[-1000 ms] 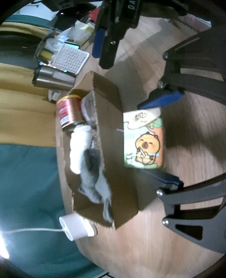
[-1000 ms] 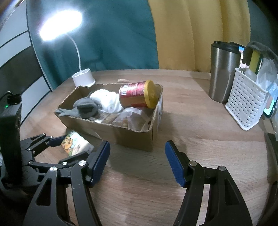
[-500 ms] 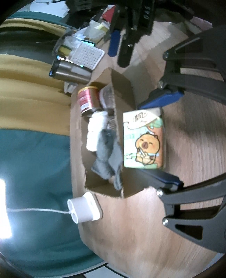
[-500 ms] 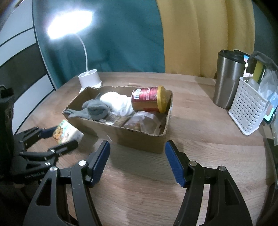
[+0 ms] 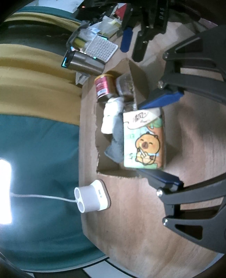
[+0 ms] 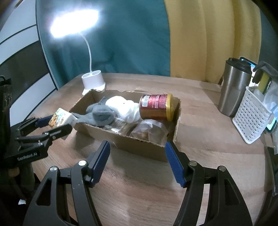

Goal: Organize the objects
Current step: 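Lift the cartoon tissue pack with the left tool over the box, then lower the cartoon tissue pack into the box and open the left tool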

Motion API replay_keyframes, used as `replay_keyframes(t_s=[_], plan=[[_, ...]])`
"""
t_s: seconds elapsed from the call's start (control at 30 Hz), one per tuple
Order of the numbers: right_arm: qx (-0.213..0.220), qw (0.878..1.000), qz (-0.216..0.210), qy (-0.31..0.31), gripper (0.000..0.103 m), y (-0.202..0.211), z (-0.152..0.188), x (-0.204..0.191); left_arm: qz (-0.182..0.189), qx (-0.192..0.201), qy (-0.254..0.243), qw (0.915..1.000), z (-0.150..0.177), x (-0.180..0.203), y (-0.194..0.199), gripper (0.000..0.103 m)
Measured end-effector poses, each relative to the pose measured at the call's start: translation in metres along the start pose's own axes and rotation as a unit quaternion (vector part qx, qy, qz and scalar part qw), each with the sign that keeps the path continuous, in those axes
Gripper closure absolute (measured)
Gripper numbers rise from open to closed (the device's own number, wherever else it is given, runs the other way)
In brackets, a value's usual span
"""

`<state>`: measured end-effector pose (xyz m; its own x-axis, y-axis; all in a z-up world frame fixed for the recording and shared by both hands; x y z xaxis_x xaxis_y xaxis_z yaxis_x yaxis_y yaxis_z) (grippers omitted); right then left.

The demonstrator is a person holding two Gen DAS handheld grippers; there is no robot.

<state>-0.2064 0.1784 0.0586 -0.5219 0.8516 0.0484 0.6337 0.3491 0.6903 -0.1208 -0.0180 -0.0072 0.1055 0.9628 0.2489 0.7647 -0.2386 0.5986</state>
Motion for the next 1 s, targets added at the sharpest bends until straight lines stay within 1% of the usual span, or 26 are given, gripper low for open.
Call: replay_keyframes(t_s=[0.23, 0.53, 0.7, 0.87, 0.9, 0.93, 1.0], plan=[[0.001, 1.0, 0.002, -0.001, 0.034, -0.003, -0.008, 0.0, -0.003, 0.011, 0.001, 0.9999, -0.011, -0.006, -0.004, 0.037], [-0.004, 1.0, 0.002, 0.004, 0.034, -0.011, -0.014, 0.001, -0.008, 0.014, 0.012, 0.9998, -0.019, -0.018, -0.018, 0.037], [-0.008, 1.0, 0.003, 0.003, 0.034, -0.017, -0.018, 0.002, -0.009, 0.012, 0.01, 0.9998, -0.024, -0.022, -0.027, 0.037], [-0.011, 1.0, 0.003, 0.0, 0.034, -0.022, -0.02, 0.004, -0.009, 0.002, 0.017, 0.9998, -0.028, -0.028, -0.04, 0.036], [-0.011, 1.0, 0.003, -0.001, 0.034, -0.023, -0.02, 0.004, -0.01, -0.001, 0.019, 0.9998, -0.028, -0.029, -0.043, 0.035], [-0.012, 1.0, 0.004, -0.001, 0.034, -0.024, -0.02, 0.004, -0.012, -0.003, 0.019, 0.9997, -0.027, -0.03, -0.045, 0.03], [-0.013, 1.0, 0.004, -0.001, 0.034, -0.025, -0.02, 0.004, -0.012, -0.003, 0.022, 0.9997, -0.027, -0.032, -0.046, 0.025]])
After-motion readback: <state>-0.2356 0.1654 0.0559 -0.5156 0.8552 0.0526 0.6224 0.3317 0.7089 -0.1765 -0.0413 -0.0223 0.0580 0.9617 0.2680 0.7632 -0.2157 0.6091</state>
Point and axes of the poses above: each gripper's, at about its wrist camera, not at the fingertips, and y roughly against the way its jaws point, x to its right, z to its underside, the point moved 2 cm from there along -y, roughly the way its jaws point, and after that the axes turned 13 degrees about z, right-handed, at the moved point
